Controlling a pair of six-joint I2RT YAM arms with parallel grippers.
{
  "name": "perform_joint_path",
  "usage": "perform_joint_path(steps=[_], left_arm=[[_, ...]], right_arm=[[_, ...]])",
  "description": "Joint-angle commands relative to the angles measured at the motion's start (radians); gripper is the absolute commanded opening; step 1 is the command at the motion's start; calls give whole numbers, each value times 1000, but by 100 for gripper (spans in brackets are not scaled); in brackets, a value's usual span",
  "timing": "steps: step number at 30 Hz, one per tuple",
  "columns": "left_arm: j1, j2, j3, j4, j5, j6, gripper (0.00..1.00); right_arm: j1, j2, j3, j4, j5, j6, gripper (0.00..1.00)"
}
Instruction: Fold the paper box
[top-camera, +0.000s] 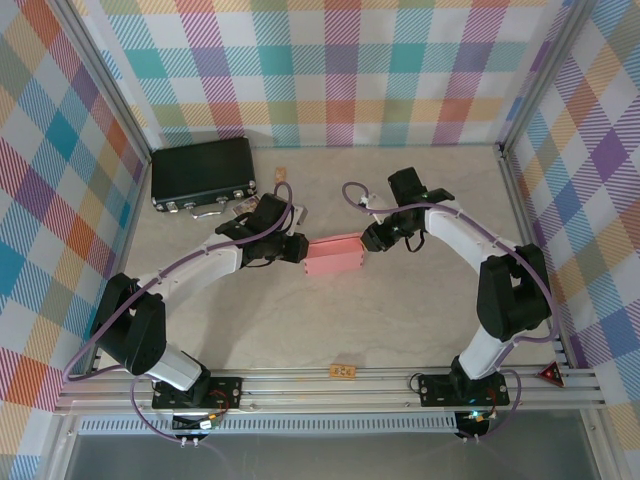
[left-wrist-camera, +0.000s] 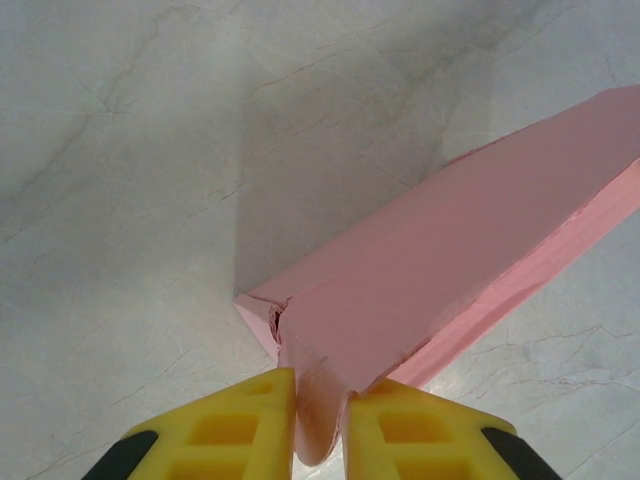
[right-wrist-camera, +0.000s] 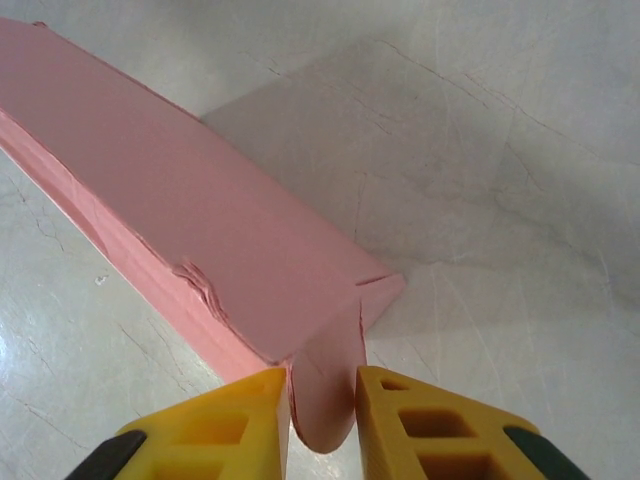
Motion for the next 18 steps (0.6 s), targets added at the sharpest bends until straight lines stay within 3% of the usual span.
perform_joint_path(steps=[1, 8, 18], left_arm=[[9, -1, -10, -24, -8, -11, 24], [9, -12, -10, -47, -14, 2, 30], [9, -28, -14, -60, -17, 1, 24]], right_arm=[[6, -43, -9, -7, 4, 14, 25], [6, -46, -3, -26, 14, 13, 23], [6, -45, -2, -29, -3, 16, 16]])
